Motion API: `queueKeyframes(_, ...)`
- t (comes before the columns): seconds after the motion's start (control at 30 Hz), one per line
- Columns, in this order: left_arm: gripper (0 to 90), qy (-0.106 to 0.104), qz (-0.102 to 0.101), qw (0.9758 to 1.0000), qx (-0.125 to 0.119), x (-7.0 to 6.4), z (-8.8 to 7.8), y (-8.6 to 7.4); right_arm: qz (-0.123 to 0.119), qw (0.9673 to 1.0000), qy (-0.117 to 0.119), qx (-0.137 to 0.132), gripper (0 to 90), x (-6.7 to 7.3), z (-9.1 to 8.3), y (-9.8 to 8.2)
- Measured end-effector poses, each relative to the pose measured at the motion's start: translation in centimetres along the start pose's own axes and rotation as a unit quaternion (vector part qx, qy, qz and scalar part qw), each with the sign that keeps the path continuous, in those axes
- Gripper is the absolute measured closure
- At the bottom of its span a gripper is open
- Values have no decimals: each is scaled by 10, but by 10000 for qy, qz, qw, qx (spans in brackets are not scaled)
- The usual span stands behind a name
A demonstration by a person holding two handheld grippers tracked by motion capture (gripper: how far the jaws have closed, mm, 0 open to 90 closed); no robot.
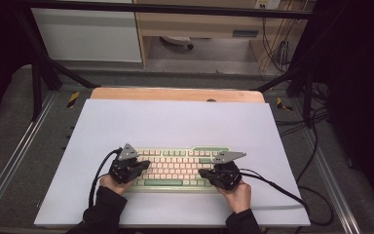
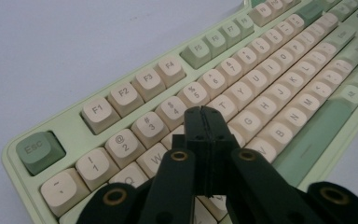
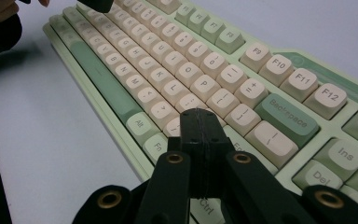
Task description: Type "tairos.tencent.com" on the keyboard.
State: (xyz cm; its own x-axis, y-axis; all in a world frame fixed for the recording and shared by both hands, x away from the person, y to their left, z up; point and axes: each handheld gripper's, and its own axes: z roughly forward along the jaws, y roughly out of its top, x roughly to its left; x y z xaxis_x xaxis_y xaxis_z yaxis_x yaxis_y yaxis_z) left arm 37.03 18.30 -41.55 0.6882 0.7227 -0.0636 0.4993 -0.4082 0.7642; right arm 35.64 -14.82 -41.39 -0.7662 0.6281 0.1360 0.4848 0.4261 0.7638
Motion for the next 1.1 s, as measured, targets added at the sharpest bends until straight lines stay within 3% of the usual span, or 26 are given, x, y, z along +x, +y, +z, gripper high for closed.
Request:
queueKeyframes(0.57,896,9,-121,9999,-105,11,-22,-17,-38,10000,77,20,900,6,5,5)
queueKeyframes(1.1,896,55,-136,9999,-69,16,-28,-28,-142,9996,230,85,900,21,22,18)
